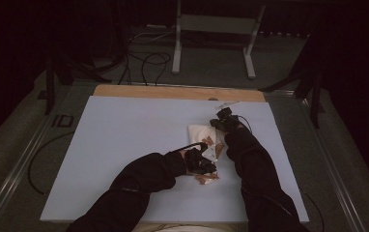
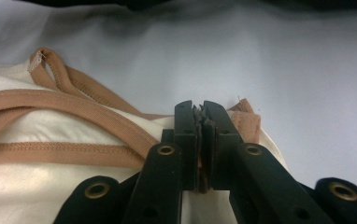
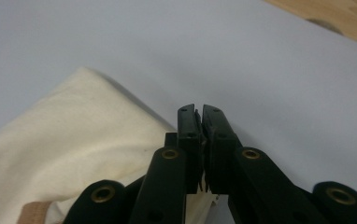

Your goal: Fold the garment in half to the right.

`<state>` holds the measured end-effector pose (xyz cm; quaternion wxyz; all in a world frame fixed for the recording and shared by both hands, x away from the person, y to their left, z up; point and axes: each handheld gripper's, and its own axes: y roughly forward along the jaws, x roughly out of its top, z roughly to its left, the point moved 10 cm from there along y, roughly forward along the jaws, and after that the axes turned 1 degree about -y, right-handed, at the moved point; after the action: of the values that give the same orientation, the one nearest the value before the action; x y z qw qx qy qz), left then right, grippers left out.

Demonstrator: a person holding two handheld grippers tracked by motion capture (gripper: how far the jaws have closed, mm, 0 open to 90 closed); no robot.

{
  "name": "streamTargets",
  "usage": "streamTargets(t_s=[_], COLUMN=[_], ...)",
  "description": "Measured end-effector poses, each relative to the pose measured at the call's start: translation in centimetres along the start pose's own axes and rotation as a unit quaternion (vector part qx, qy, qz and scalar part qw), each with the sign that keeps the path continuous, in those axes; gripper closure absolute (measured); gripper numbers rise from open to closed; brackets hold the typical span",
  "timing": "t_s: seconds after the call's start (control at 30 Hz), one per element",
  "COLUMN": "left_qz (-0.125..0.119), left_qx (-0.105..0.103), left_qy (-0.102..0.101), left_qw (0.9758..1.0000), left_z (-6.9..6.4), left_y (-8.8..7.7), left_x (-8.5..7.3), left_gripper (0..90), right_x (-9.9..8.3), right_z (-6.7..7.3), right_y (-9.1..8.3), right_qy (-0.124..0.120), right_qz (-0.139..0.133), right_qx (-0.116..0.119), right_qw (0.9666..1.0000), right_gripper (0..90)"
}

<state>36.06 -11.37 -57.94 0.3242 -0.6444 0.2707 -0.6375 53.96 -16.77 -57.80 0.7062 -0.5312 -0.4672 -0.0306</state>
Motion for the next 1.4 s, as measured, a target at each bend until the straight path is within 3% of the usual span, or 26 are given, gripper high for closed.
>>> streamTargets(t_s=[0.23, 0.4, 0.43, 0.5, 0.63, 0.7, 0.9, 0.93, 1.03, 1.2, 1.27, 1.33, 1.37, 1.4], left_qz=[-0.009, -0.027, -0.029, -0.033, -0.040, -0.047, -0.058, -0.059, -0.069, -0.089, -0.105, -0.115, -0.115, -0.118], left_qx=[-0.008, -0.020, -0.020, -0.016, -0.014, -0.018, -0.017, -0.016, -0.005, 0.029, 0.043, 0.049, 0.049, 0.053], left_qy=[-0.018, -0.032, -0.029, -0.030, -0.032, -0.034, -0.060, -0.063, -0.075, -0.090, -0.093, -0.102, -0.102, -0.111], left_qw=[0.9998, 0.9989, 0.9990, 0.9989, 0.9986, 0.9981, 0.9964, 0.9961, 0.9948, 0.9915, 0.9891, 0.9869, 0.9869, 0.9854], left_z=[0.0, -0.2, -0.3, -0.3, -0.5, -0.5, -0.2, -0.1, 0.4, 1.2, 1.4, 1.5, 1.5, 1.5], left_y=[-0.1, -1.1, -1.3, -1.8, -2.8, -3.4, -4.8, -5.0, -5.8, -7.2, -7.9, -8.8, -8.8, -9.5], left_x=[0.1, 0.5, 0.6, 0.7, 0.9, 1.0, 0.5, 0.3, -0.1, -1.0, -1.3, -1.8, -1.8, -2.7], left_gripper=[83.4, 69.3, 61.1, 59.4, 44.2, 43.9, 28.2, 22.0, 14.5, 2.3, 0.3, 0.2, 0.2, 0.2], right_x=[-0.6, 0.1, 0.4, 0.6, 1.2, 1.4, 2.1, 2.1, 2.5, 2.9, 2.8, 2.5, 2.5, 2.4], right_z=[0.0, 0.3, 0.4, 0.5, 1.0, 1.1, 2.0, 2.2, 2.7, 3.7, 4.5, 5.0, 5.0, 5.3], right_y=[0.6, -0.1, -0.4, -0.6, -1.3, -1.4, -2.0, -2.1, -2.6, -3.5, -3.7, -4.0, -4.0, -4.2], right_qy=[0.008, 0.015, 0.013, 0.014, 0.006, 0.004, 0.004, 0.001, -0.002, 0.001, -0.016, -0.025, -0.025, -0.029], right_qz=[0.007, 0.003, -0.001, -0.002, -0.002, -0.004, -0.007, -0.007, -0.011, -0.019, -0.014, -0.011, -0.011, -0.012], right_qx=[0.000, 0.009, 0.013, 0.014, 0.022, 0.023, 0.031, 0.032, 0.038, 0.043, 0.047, 0.048, 0.048, 0.049], right_qw=[0.9999, 0.9998, 0.9998, 0.9998, 0.9997, 0.9997, 0.9995, 0.9995, 0.9992, 0.9989, 0.9987, 0.9985, 0.9985, 0.9983], right_gripper=[85.7, 71.6, 63.2, 59.4, 46.9, 43.8, 21.2, 19.3, 13.6, 13.1, 13.7, 23.1, 23.1, 26.9])
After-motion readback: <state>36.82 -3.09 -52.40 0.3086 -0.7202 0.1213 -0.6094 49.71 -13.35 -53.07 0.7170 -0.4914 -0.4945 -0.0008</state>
